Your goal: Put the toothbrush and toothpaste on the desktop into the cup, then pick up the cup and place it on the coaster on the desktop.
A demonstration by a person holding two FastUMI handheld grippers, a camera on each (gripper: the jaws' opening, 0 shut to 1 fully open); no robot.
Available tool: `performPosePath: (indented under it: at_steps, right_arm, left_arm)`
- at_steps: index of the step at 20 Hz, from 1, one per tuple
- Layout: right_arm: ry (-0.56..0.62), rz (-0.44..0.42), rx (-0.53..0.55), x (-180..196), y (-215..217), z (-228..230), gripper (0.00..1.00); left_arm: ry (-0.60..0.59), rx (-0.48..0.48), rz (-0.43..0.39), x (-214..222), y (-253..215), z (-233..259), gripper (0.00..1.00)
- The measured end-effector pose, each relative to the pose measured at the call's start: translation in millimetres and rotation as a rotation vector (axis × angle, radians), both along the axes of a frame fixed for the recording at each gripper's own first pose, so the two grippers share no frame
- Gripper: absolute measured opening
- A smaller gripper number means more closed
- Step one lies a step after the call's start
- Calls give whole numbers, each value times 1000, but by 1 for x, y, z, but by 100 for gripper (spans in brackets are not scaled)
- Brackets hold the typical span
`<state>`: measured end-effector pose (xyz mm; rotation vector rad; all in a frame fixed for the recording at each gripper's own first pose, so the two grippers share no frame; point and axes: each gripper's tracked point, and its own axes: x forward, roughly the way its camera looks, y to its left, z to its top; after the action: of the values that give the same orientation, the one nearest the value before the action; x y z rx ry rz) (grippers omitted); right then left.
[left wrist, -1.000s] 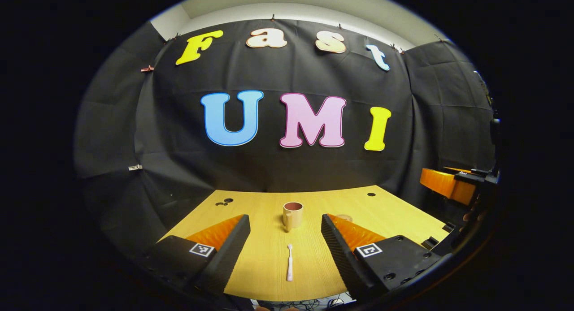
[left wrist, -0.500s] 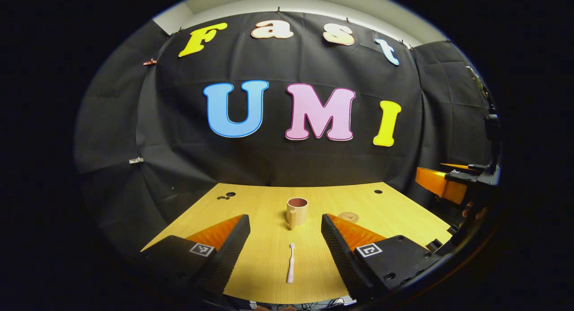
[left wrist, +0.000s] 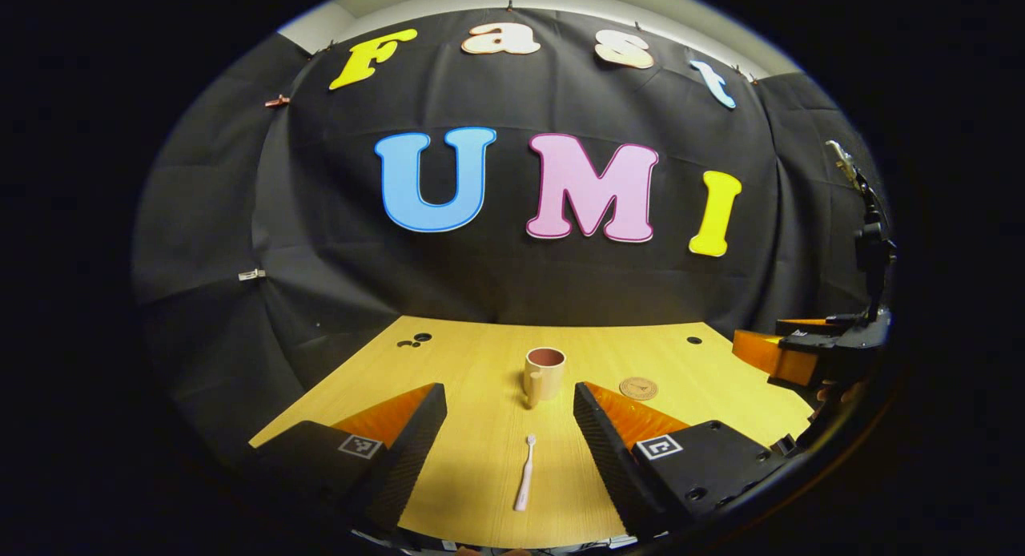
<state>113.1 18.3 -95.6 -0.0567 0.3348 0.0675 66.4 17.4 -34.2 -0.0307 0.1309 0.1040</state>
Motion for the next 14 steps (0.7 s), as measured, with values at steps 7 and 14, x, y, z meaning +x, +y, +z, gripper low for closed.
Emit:
performPosePath:
  at_steps: [7, 14]
  right_arm:
    - [165, 55, -53, 27, 4, -61, 98]
    - [341, 76, -71, 37, 6, -136, 98]
  left_arm:
    - [56, -10, 103, 1, 15, -18, 99]
    - [129, -14, 172, -5, 21, -41, 99]
